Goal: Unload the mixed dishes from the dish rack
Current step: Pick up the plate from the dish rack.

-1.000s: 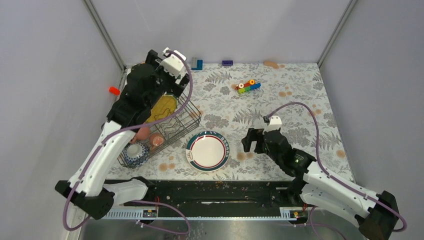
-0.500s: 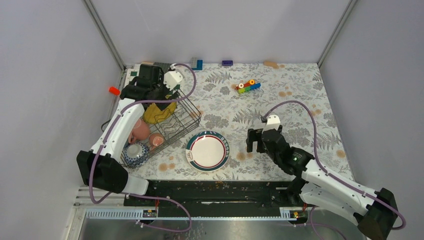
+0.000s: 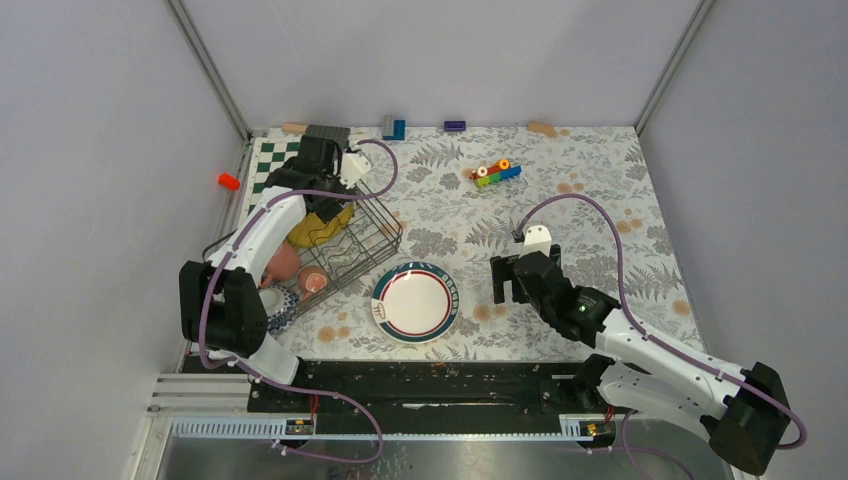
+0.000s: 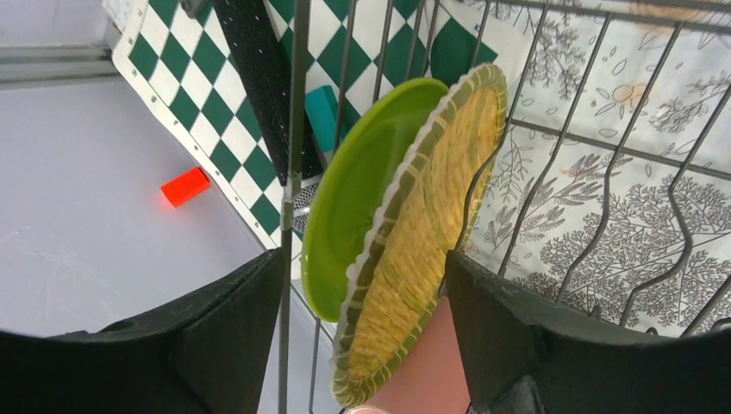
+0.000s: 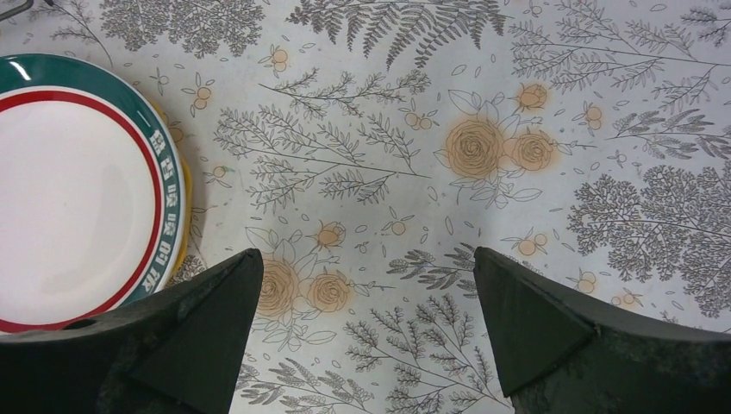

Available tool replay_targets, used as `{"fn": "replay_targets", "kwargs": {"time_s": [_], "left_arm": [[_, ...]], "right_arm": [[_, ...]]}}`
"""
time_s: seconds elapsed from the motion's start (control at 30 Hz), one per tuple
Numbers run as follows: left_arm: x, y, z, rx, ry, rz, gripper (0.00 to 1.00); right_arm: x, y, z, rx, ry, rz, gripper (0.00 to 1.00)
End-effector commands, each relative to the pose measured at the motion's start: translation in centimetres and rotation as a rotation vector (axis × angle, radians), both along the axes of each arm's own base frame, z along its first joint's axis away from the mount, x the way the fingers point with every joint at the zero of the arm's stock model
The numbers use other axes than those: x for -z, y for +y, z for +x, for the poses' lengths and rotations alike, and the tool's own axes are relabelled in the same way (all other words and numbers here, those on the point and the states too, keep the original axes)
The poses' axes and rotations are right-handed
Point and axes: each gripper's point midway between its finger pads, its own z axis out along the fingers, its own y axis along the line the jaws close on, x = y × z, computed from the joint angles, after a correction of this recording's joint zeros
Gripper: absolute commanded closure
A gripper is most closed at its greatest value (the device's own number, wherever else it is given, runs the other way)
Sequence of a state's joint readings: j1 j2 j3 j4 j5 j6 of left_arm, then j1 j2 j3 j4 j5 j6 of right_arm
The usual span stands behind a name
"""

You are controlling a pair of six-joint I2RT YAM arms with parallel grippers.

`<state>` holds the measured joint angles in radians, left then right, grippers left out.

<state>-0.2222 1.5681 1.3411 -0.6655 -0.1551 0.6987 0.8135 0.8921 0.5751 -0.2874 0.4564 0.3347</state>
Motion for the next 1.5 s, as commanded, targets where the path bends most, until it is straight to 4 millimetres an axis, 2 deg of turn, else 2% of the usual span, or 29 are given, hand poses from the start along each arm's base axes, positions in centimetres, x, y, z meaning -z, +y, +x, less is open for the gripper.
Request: {"fn": "replay_targets", "kwargs": {"time_s": [0.0,0.1,0.23,0.4,0.63,0.77,0.87,1.23,1.37,1.47], "left_arm": [[0.3,0.9,0.9,-0.038,-0.048,0.03,0.33],[1.3,0.9,0.8,-0.028,-0.023,0.036,0.42],[1.6,0.5,0.8,-0.029,-0.015,0.017,0.58],[1.9,-0.2,0.3,-0.005,0.004,0.007,0.69],[-0.1,0.0,0.5,0.001,-0.048,0.043,0.9],[-1.7,0.1,0.2,0.006,-0.083,0.052,0.97],[-2.9,0.0,-0.2,0.017,-0.11,0.049,1.0],[-6.7,-1.9,-1.9,0.108,-0.146,-0.011,1.0],[-9.1,-3.2,-2.5,0.137,-0.203,-0.069,1.0],[-11.7,-4.7,-3.0,0.143,-0.261,-0.153,1.0]], "right_arm": [[-2.0,-0.4,1.2,0.029,-0.064,-0.038,0.01],[-2.1,-0.2,1.3,0.021,-0.064,-0.045,0.0],[-2.3,-0.1,1.5,0.019,-0.064,-0.054,0.0],[-2.3,-0.1,1.6,0.022,-0.063,-0.057,0.01],[-2.5,0.1,1.6,0.015,-0.062,-0.053,0.0],[-2.5,0.2,1.6,0.01,-0.063,-0.052,0.0],[-2.4,0.3,1.6,0.006,-0.058,-0.05,0.0],[-3.3,0.5,0.9,-0.022,-0.076,0.008,0.0],[-3.9,0.3,0.6,-0.018,-0.097,0.044,0.01],[-4.2,0.2,0.3,-0.016,-0.11,0.073,0.0]]}}
